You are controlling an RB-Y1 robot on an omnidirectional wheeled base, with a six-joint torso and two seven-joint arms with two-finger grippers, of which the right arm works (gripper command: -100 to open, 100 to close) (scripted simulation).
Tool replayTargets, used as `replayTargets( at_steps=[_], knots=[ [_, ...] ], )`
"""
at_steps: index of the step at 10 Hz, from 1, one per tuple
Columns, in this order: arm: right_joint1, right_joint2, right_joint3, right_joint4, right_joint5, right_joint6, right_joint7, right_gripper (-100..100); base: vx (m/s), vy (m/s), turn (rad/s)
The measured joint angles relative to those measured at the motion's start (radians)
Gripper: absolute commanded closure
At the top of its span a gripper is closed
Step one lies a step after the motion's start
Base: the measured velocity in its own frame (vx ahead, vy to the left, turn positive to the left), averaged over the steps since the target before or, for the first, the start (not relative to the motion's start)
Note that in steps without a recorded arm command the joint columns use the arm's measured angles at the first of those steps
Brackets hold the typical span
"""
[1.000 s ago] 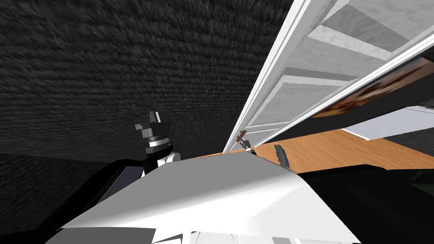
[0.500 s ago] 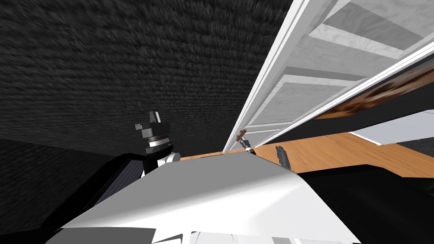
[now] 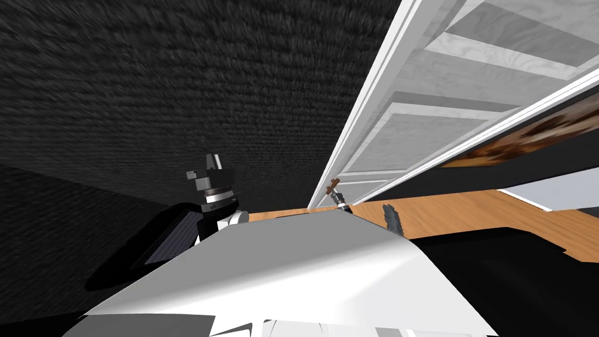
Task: Pull the door open
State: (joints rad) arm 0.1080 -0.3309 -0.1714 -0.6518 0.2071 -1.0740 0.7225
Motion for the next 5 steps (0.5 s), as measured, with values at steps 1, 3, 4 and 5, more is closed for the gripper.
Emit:
replayTargets(
  at_steps=[1, 3, 4, 5],
  knots=[
    [-0.003, 0.000, 0.003, 0.004, -0.005, -0.001, -0.019, 100, -0.034, -0.014, 0.039],
    [0.003, 0.003, 0.010, -0.014, -0.025, 0.010, -0.069, 100, -0.062, -0.043, 0.084],
    [-0.004, 0.000, 0.011, -0.007, -0.040, 0.012, -0.098, -100, -0.054, -0.039, 0.053],
    [-0.008, 0.002, 0.011, -0.004, -0.047, 0.012, -0.118, -100, -0.034, -0.019, 0.061]
  ],
)
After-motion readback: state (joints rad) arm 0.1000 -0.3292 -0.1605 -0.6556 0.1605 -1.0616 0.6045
